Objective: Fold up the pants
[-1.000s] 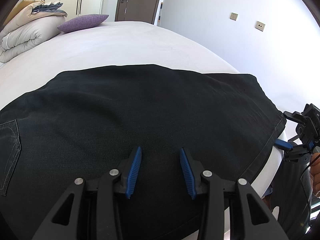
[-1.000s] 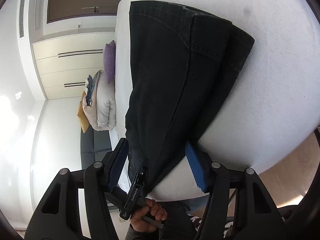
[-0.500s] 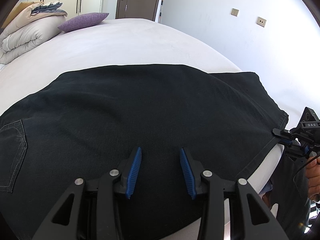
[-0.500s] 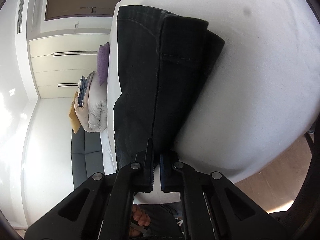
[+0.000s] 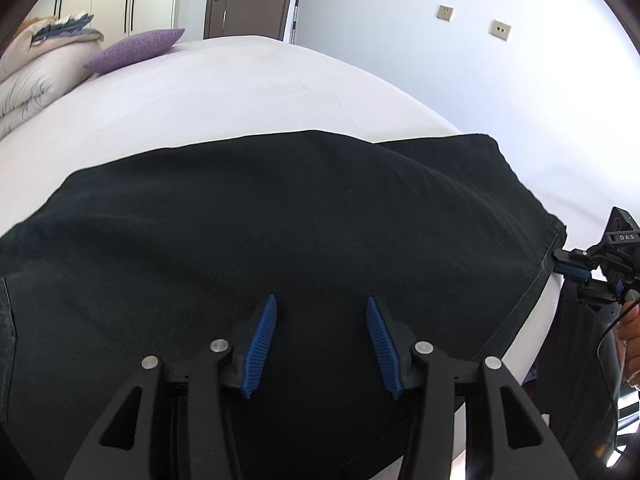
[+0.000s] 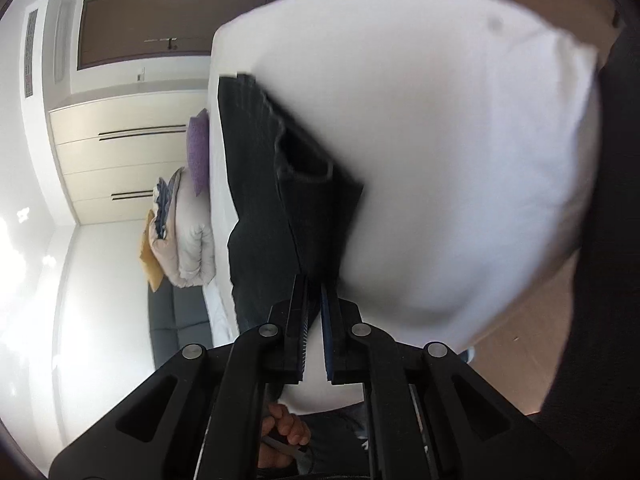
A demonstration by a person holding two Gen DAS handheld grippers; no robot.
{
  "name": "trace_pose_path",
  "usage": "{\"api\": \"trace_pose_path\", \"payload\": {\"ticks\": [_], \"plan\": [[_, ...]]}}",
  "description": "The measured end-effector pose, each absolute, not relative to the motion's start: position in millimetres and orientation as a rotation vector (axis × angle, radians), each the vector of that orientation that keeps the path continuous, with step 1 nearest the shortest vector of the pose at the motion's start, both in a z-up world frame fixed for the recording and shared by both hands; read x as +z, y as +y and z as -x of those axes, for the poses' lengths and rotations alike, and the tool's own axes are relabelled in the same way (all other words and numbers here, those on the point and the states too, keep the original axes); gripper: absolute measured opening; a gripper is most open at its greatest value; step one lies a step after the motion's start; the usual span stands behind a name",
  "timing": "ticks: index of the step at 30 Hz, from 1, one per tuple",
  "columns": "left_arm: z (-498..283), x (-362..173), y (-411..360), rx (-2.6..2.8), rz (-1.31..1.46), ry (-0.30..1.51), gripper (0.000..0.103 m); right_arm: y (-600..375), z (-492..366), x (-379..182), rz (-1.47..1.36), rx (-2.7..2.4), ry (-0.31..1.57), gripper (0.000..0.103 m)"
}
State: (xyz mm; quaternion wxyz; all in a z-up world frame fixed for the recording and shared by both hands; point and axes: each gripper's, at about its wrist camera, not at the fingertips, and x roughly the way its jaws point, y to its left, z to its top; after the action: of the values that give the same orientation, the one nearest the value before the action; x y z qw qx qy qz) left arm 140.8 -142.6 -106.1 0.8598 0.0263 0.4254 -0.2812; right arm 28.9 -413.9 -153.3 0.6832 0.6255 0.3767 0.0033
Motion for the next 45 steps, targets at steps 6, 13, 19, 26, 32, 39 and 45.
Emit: {"api": "trace_pose_path", "payload": {"ticks": [6,13,19,26,32,39,45], "plan": [[-140.6,-98.2,-144.9,-0.585,-0.027,0.909,0.051,-417.2,-57.2,-81.8,-1.194,0.055,0.738,0.006],[-137.6,-108.0,-150.9,-0.583,-0.044,0.904,0.058,-356.0,-125.3,-77.3,-1.117,0.203,0.909,0.006],[-137.7,-109.0,-152.2,-0.592,-0.035,0.902,0.060,-356.8,-161.0,-147.6,-1.168,0.198,1.017,0.002],[-137.0,-110.9,-148.6,-0.603,-0.025,0.896,0.060,-448.2,-120.0,-144.4,-1.201,0.034,0.757,0.000],[-134.9,-110.8,-147.9,-0.594,-0.006,0.889,0.059,-524.2,-43.7,-104.3,-1.207,-0.214,0.631,0.006],[-137.2,-107.5,-144.9,-0.589,0.035,0.903,0.059,-475.0,-31.1,-120.1,-1.252,-0.091,0.735,0.006],[-136.4,-108.1,-139.6,-0.594,0.050,0.902,0.059,-453.2,-24.9,-131.9,-1.308,-0.061,0.704,0.018]]}}
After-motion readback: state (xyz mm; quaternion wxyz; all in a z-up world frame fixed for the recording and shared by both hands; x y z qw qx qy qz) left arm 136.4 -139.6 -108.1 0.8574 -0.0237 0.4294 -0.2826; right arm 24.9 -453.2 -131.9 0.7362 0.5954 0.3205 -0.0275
